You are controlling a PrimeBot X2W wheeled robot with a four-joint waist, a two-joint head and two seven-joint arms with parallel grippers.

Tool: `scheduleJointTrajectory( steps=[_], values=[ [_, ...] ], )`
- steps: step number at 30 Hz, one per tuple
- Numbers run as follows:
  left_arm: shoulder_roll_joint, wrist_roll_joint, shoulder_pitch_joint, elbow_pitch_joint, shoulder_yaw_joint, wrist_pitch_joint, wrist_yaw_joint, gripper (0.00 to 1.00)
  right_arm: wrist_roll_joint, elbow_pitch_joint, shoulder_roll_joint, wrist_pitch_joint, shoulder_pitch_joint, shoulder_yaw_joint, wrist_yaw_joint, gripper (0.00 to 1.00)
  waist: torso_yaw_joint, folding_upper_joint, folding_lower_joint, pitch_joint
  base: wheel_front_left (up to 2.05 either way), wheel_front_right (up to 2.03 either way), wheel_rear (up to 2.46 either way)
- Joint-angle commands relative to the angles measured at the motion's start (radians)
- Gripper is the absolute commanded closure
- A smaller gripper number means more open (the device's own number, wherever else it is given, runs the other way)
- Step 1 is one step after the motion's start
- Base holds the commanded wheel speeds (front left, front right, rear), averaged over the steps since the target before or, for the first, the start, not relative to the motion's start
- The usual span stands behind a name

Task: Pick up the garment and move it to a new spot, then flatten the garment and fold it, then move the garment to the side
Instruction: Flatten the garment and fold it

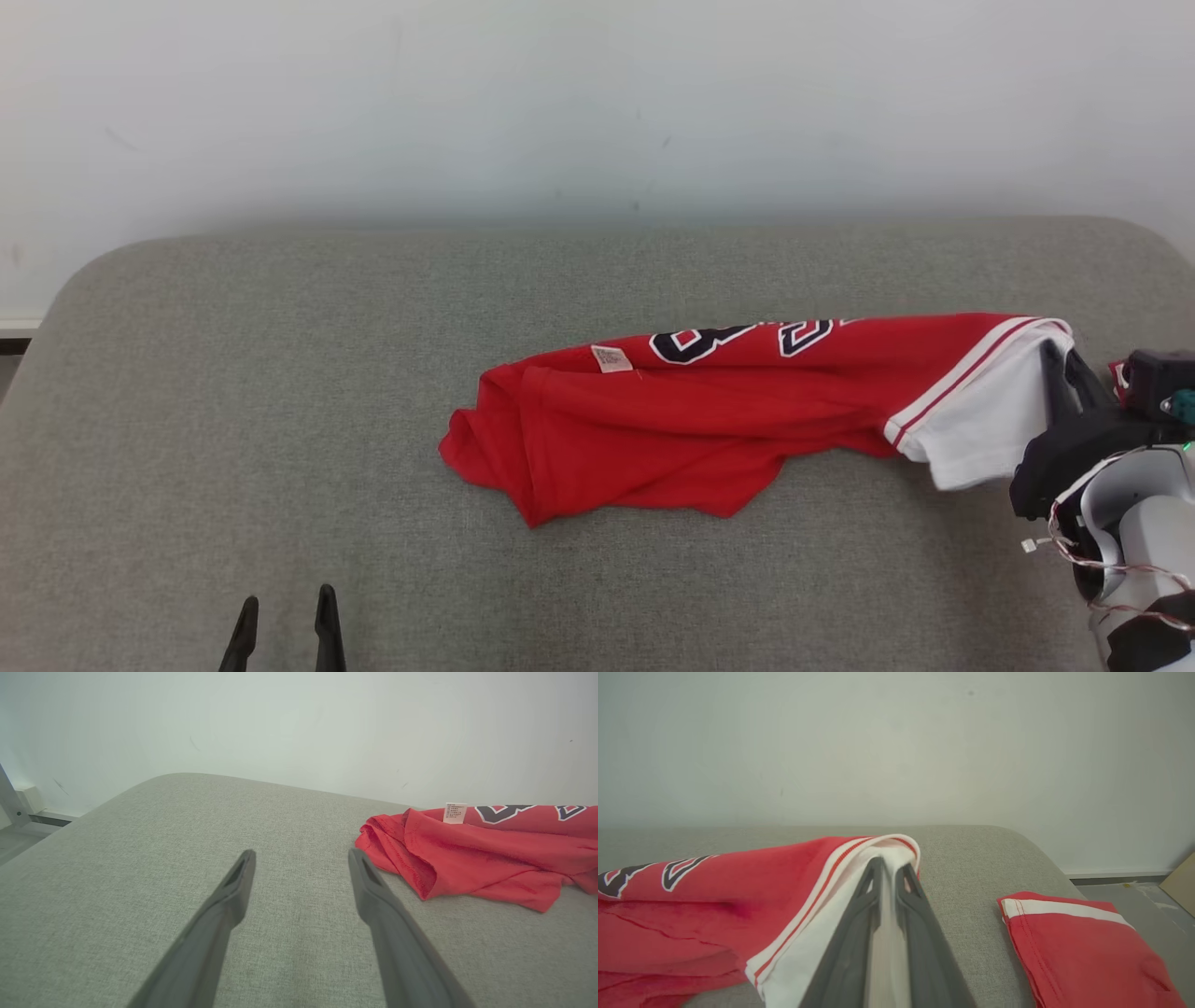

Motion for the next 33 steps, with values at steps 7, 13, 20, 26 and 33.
scheduleJointTrajectory(
  steps=[7,13,20,26,33],
  values=[
    [-0.001,0.008,-0.015,0.006,0.004,-0.003,-0.007,0.0,-0.026,-0.105,0.048,0.017,0.077,-0.062,-0.003,0.0,-0.015,0.0,0.0,0.002,0.0,0.0,0.0],
    [-0.001,0.008,-0.004,0.012,0.008,-0.003,-0.009,0.0,-0.017,-0.236,0.097,0.03,0.163,-0.077,-0.003,0.0,-0.023,0.0,0.0,-0.012,0.0,0.0,0.0],
    [-0.001,0.006,0.006,0.015,0.012,-0.003,-0.012,0.0,0.002,-0.395,0.142,0.01,0.301,-0.029,-0.003,0.0,-0.031,0.0,0.0,-0.025,0.0,0.0,0.0],
    [-0.001,0.006,0.014,0.017,0.016,-0.003,-0.016,0.0,0.013,-0.48,0.149,-0.063,0.407,0.037,-0.003,0.0,-0.043,0.0,0.0,-0.034,0.0,0.0,0.0],
    [-0.001,0.002,0.022,0.017,0.02,-0.003,-0.018,0.0,0.029,-0.544,0.14,-0.146,0.517,0.094,-0.003,0.0,-0.057,0.0,0.0,-0.037,0.0,0.0,0.0]
  ],
)
